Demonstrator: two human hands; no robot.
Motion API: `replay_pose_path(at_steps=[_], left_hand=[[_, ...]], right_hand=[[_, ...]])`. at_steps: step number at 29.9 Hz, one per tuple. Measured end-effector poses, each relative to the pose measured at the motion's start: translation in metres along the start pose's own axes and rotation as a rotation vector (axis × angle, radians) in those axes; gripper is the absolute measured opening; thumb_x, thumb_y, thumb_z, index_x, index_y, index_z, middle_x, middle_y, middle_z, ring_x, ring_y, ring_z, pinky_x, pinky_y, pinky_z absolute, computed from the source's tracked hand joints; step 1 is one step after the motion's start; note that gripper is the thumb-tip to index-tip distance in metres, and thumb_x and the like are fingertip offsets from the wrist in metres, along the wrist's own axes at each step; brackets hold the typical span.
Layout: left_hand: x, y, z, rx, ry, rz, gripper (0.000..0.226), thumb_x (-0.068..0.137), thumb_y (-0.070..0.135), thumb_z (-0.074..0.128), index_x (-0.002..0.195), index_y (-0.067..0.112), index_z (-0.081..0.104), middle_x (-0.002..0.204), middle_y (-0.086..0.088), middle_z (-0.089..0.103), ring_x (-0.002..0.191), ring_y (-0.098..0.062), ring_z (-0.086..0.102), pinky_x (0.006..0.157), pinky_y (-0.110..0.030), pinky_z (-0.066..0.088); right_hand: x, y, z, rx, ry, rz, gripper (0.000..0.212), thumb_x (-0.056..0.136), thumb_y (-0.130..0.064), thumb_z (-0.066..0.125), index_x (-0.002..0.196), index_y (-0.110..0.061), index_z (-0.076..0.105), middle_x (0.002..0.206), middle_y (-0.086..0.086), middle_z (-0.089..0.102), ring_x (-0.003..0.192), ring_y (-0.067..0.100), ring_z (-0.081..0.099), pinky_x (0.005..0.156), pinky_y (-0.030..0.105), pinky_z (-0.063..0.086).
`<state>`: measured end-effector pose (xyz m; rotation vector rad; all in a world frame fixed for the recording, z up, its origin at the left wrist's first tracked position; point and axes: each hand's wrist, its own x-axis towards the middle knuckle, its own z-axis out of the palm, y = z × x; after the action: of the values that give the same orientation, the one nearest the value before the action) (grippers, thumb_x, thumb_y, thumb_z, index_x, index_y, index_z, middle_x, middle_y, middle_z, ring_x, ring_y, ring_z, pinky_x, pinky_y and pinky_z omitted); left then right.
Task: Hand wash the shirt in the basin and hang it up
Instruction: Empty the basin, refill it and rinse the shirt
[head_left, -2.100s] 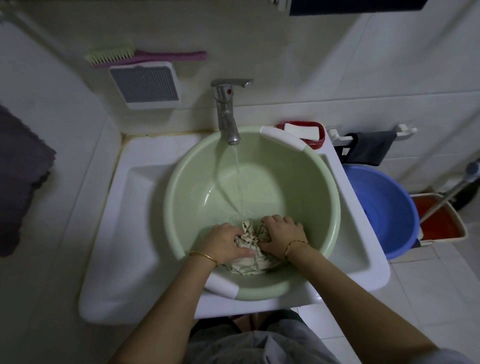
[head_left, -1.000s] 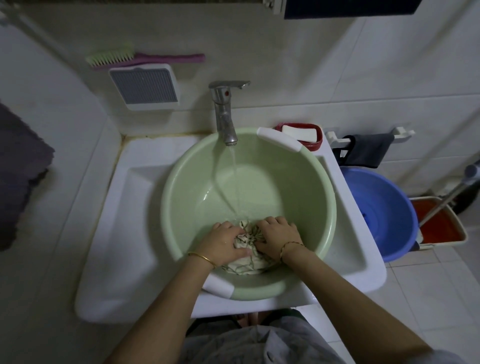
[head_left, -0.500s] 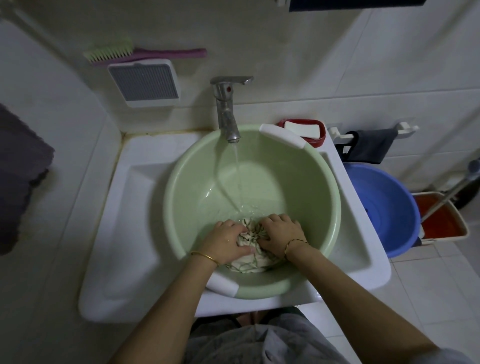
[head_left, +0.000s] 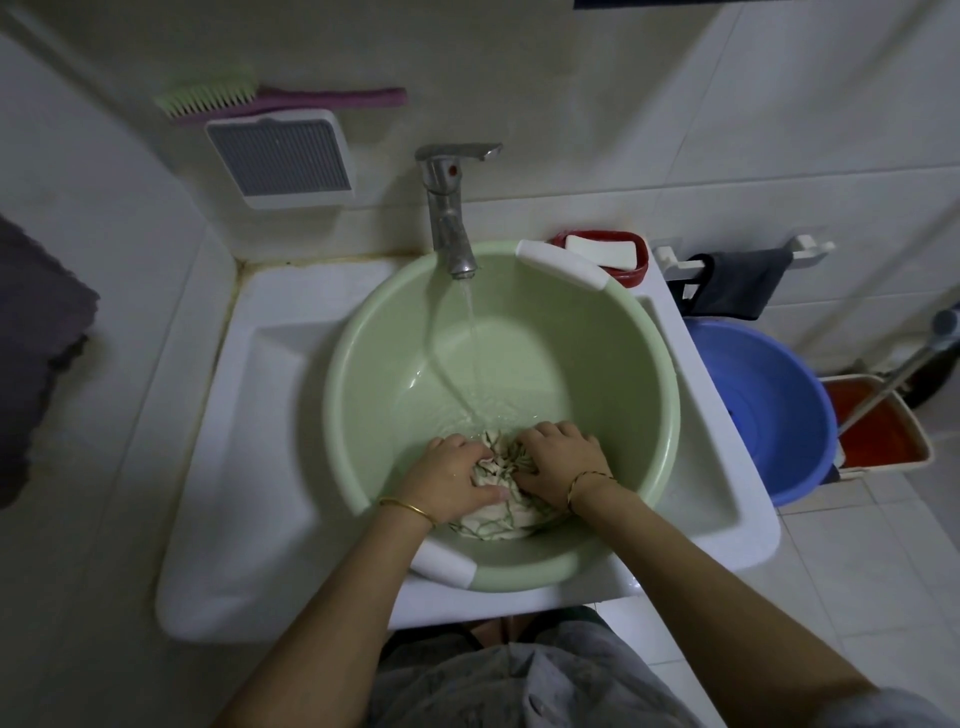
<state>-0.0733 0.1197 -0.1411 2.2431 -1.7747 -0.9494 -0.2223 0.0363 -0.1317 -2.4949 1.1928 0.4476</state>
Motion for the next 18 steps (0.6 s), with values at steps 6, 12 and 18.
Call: replay_pose_path(at_steps=[6, 12, 18], left_hand=[[-0.0004, 0.0005, -0.0005, -0.003, -0.008, -0.008, 0.059, 0.078, 0.051, 0.067, 0.129, 0.024, 0.055, 0.124, -0.006, 0.052, 0.119, -0.023, 0.044, 0.096, -0.021, 0.031], [-0.0006, 0.0004, -0.0005, -0.005, -0.009, -0.011, 0.060, 0.078, 0.052, 0.067, 0.129, 0.024, 0.055, 0.124, -0.005, 0.052, 0.119, -0.023, 0.044, 0.096, -0.022, 0.032], [-0.0007, 0.0011, -0.0010, -0.008, -0.005, -0.012, 0.059, 0.078, 0.051, 0.068, 0.129, 0.024, 0.055, 0.124, -0.006, 0.052, 0.119, -0.023, 0.045, 0.096, -0.023, 0.032]], right_hand=[[-0.0010, 0.0000, 0.0001, 0.003, 0.005, 0.000, 0.051, 0.088, -0.044, 0.052, 0.134, -0.022, 0.043, 0.139, 0.003, 0.043, 0.129, 0.026, 0.035, 0.099, 0.040, 0.033], [-0.0019, 0.0002, -0.0005, 0.001, 0.009, -0.005, 0.051, 0.089, -0.043, 0.051, 0.134, -0.022, 0.043, 0.139, 0.003, 0.043, 0.129, 0.026, 0.035, 0.100, 0.040, 0.033], [-0.0019, 0.0002, -0.0007, 0.001, 0.008, -0.007, 0.052, 0.088, -0.044, 0.052, 0.134, -0.021, 0.043, 0.139, 0.003, 0.043, 0.129, 0.027, 0.035, 0.099, 0.040, 0.033]])
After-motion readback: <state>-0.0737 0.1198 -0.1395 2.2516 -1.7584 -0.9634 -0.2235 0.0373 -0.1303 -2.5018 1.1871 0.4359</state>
